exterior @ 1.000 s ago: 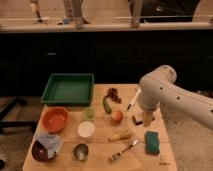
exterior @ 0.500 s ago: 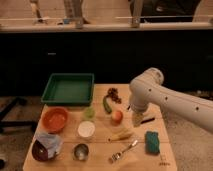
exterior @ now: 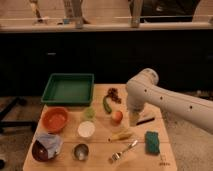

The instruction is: Place apple in plastic cup

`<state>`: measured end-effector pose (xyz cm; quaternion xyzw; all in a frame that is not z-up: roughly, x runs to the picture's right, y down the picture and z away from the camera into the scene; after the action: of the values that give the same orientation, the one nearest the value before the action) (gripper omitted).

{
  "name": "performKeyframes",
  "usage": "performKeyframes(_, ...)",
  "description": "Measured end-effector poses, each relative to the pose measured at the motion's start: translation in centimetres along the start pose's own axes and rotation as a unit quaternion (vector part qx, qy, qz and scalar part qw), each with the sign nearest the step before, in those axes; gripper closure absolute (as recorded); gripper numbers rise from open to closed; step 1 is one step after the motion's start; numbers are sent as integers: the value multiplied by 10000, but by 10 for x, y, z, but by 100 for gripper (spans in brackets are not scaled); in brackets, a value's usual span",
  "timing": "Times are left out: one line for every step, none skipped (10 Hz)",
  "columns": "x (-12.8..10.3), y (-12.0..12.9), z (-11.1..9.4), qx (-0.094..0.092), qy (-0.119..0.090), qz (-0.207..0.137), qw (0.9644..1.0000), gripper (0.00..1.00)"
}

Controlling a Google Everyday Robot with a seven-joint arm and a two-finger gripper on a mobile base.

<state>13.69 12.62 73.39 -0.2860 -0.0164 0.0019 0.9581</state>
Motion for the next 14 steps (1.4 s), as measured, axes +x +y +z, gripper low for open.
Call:
performKeyframes(-1,0,0,-2,-3,-4,10000,20)
performKeyframes(-3,0,1,-9,-16,-16,10000,20)
performKeyframes(-2,0,1,-8,-13,-13,10000,20)
performKeyframes(-2,0,1,-6,-16,-14,10000,20)
performKeyframes(-3,-1,1,6,-29,-13,10000,20)
performKeyframes(-5,0,2,17,-59,-3,10000,20)
performKeyframes(-9,-1,5,32,-90,39,9999,20)
performKeyframes(-21,-3,9,30,-178,60,9998,20)
performKeyframes(-30,-5,14,35,-240,70,9997,20)
performKeyframes(-36,-6,19,41,-278,90,9996,20)
performKeyframes(-42,-8,24,42,-302,87,9995,20)
performKeyframes(-50,-9,29,13,-344,75,9994,20)
performKeyframes(-55,-11,34,-5,-373,66,9993,20)
performKeyframes(-57,-13,38,-2,-391,70,9992,20)
